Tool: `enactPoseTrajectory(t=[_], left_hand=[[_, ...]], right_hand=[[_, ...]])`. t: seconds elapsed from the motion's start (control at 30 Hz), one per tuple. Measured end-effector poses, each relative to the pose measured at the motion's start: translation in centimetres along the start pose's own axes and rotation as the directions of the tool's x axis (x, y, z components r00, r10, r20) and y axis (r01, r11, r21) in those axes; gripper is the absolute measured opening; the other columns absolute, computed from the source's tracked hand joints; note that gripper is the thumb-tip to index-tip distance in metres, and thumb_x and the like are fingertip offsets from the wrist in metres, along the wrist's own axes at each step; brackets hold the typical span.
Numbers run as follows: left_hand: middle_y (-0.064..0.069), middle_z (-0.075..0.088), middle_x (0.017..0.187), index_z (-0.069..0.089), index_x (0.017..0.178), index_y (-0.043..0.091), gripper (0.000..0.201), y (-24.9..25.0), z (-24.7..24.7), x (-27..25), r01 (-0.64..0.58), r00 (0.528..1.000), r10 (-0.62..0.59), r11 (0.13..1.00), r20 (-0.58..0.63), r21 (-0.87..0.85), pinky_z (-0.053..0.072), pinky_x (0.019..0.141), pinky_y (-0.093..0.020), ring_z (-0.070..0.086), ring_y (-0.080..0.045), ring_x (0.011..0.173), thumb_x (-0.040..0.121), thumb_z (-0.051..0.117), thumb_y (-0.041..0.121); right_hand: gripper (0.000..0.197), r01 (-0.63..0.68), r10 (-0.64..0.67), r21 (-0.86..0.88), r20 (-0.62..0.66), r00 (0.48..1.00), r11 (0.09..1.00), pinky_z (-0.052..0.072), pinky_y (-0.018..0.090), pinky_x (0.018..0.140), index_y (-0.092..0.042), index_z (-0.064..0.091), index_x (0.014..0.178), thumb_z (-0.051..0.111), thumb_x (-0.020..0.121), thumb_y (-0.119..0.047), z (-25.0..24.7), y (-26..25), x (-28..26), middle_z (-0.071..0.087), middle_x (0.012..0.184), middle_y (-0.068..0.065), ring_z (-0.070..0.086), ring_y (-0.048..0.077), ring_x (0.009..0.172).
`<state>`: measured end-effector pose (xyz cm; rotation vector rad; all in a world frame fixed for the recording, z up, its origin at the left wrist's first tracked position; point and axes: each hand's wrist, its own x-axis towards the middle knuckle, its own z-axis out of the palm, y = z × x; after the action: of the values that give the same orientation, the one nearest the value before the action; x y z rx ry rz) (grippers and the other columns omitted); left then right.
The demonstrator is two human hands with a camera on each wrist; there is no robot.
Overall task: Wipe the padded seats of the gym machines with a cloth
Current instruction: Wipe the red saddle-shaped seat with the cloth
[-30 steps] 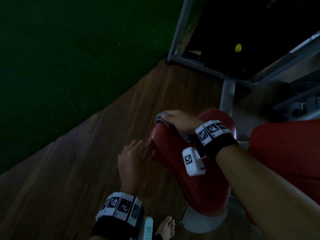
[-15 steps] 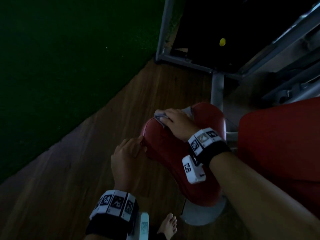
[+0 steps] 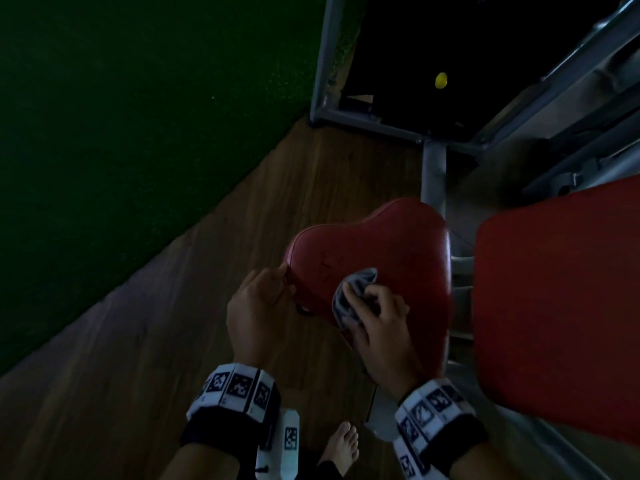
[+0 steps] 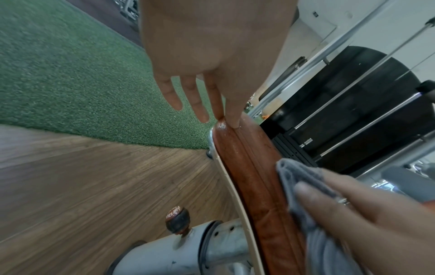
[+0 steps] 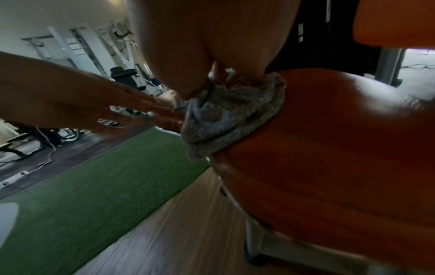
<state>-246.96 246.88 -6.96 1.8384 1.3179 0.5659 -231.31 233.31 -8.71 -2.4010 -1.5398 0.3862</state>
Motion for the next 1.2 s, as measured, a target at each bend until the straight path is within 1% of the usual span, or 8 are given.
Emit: enactPoseTrajectory(t=[0.1,0.23,0.37,0.47,0.7,0.87,1.07,1.2], left_hand=[[0.011,0.061,0.087,0.067,0.096,0.031,0.018,-0.2,0.1,0.1,-0.021,1.0,0.021,1.0,-0.011,0.006,0.052,0.064,-0.035,0.058,-0.002,0.073,0.085,0.058,0.042],[0.009,0.059,0.082,0.061,0.085,0.034,0.024,-0.3,-0.1,0.1,-0.055,0.998,0.055,0.998,-0.002,0.029,0.05,0.06,-0.034,0.055,-0.002,0.067,0.081,0.048,0.054],[0.01,0.06,0.085,0.068,0.094,0.028,0.022,-0.3,-0.1,0.1,-0.048,0.999,0.048,0.998,0.005,0.039,0.047,0.059,-0.028,0.058,-0.006,0.07,0.084,0.06,0.046],[0.011,0.061,0.09,0.069,0.099,0.027,0.015,-1.0,0.0,0.4,0.008,1.0,-0.009,0.999,0.03,0.053,0.052,0.062,-0.032,0.061,-0.006,0.073,0.087,0.067,0.036],[0.011,0.06,0.088,0.064,0.093,0.033,0.006,-0.5,-0.2,0.2,-0.016,1.0,0.016,1.0,0.025,0.011,0.052,0.065,-0.034,0.058,-0.001,0.073,0.088,0.067,0.03],[0.013,0.059,0.09,0.067,0.103,0.031,0.016,-1.1,0.1,0.3,0.004,1.0,-0.004,1.0,0.014,0.03,0.054,0.065,-0.035,0.057,0.002,0.074,0.088,0.066,0.034],[0.014,0.058,0.091,0.065,0.101,0.031,0.016,-0.7,0.0,0.3,-0.028,0.999,0.027,0.999,0.018,0.025,0.049,0.063,-0.025,0.055,0.004,0.074,0.087,0.068,0.026],[0.013,0.059,0.088,0.068,0.1,0.027,0.014,-0.8,-0.1,0.3,-0.033,0.999,0.033,0.999,0.013,0.029,0.047,0.061,-0.023,0.057,0.001,0.073,0.086,0.07,0.027]], right_hand=[[0.054,-0.031,0.031,-0.03,0.007,0.999,0.999,0.049,0.039,0.085,-0.028,0.047,0.141,0.034,0.092,-0.045,0.1,-1.1,0.2,0.041,0.123,0.002,0.046,0.023,0.107],[0.05,-0.038,0.038,-0.015,0.011,0.999,0.999,0.045,0.034,0.088,-0.028,0.041,0.144,0.037,0.097,-0.043,-0.4,-1.8,2.8,0.04,0.123,0.002,0.044,0.021,0.109],[0.051,-0.038,0.038,-0.027,0.008,0.999,0.999,0.049,0.036,0.087,-0.028,0.041,0.144,0.051,0.095,-0.036,-0.4,-1.5,2.6,0.04,0.121,0.003,0.044,0.021,0.107],[0.055,0.012,-0.01,-0.104,0.021,1.0,0.995,0.051,0.033,0.081,-0.026,0.042,0.144,0.056,0.092,-0.036,0.0,-1.3,1.1,0.041,0.115,0.001,0.046,0.02,0.101],[0.05,-0.034,0.034,-0.023,-0.018,0.999,0.999,0.047,0.03,0.087,-0.024,0.045,0.143,0.047,0.095,-0.037,-0.5,-1.4,3.8,0.04,0.116,0.003,0.044,0.02,0.104],[0.054,-0.015,0.02,-0.118,0.042,0.999,0.993,0.051,0.033,0.082,-0.025,0.04,0.145,0.045,0.093,-0.038,-0.3,-1.8,0.7,0.044,0.117,0.005,0.047,0.021,0.1],[0.051,-0.073,0.073,-0.01,0.051,0.996,0.997,0.05,0.038,0.089,-0.029,0.039,0.145,0.041,0.096,-0.04,-0.9,-1.8,4.0,0.037,0.121,0.001,0.041,0.019,0.108],[0.052,-0.057,0.057,-0.042,0.016,0.998,0.998,0.049,0.04,0.085,-0.032,0.041,0.143,0.053,0.093,-0.033,-0.6,-1.8,3.2,0.039,0.117,0.002,0.045,0.022,0.104]])
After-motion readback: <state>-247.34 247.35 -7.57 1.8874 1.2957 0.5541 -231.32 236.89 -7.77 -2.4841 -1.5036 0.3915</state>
